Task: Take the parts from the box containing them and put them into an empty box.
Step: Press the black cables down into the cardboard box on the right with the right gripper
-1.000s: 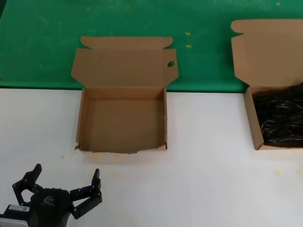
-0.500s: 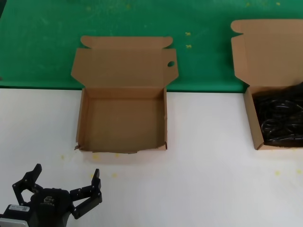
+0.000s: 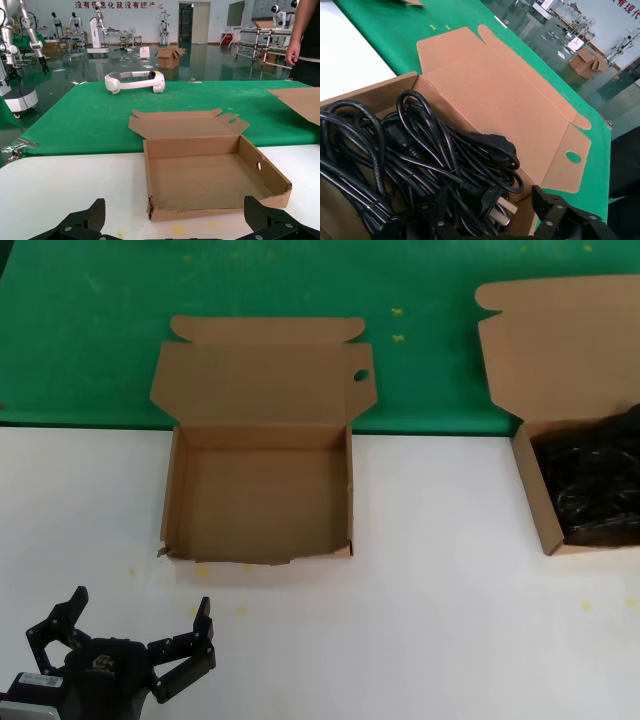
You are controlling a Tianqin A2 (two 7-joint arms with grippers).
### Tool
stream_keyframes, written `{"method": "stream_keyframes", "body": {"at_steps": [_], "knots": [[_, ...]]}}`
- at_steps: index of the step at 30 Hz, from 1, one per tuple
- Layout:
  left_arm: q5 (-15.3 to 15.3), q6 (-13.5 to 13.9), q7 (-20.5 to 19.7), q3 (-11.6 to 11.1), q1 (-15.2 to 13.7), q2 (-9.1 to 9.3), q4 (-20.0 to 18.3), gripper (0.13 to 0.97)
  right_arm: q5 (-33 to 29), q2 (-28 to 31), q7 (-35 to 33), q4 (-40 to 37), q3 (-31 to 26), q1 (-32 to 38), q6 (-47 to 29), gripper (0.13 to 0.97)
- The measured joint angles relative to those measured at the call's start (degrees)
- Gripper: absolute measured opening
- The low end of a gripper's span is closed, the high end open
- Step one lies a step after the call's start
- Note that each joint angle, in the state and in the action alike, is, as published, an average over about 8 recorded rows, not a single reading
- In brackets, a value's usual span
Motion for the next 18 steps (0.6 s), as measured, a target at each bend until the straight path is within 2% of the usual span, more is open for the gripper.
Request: {"method": "stream_keyframes", "body": {"at_steps": [2, 10, 14, 18], "knots": [[0.0, 0.0, 0.0, 0.0, 0.0, 0.0, 0.0, 0.966, 0.03, -0.03, 0.21, -0.01, 0.03, -0.03, -0.03, 0.642], [0.0, 0.0, 0.0, 0.0, 0.0, 0.0, 0.0, 0.966, -0.13, -0.02, 1.16, -0.01, -0.11, -0.06, 0.1, 0.428], [0.0, 0.0, 0.0, 0.0, 0.0, 0.0, 0.0, 0.966, -0.28, 0.02, 1.63, 0.02, -0.24, 0.03, 0.18, 0.428], [0.0, 0.0, 0.0, 0.0, 0.0, 0.0, 0.0, 0.966, -0.49, 0.08, 2.06, 0.12, -0.46, 0.15, 0.09, 0.359]]}}
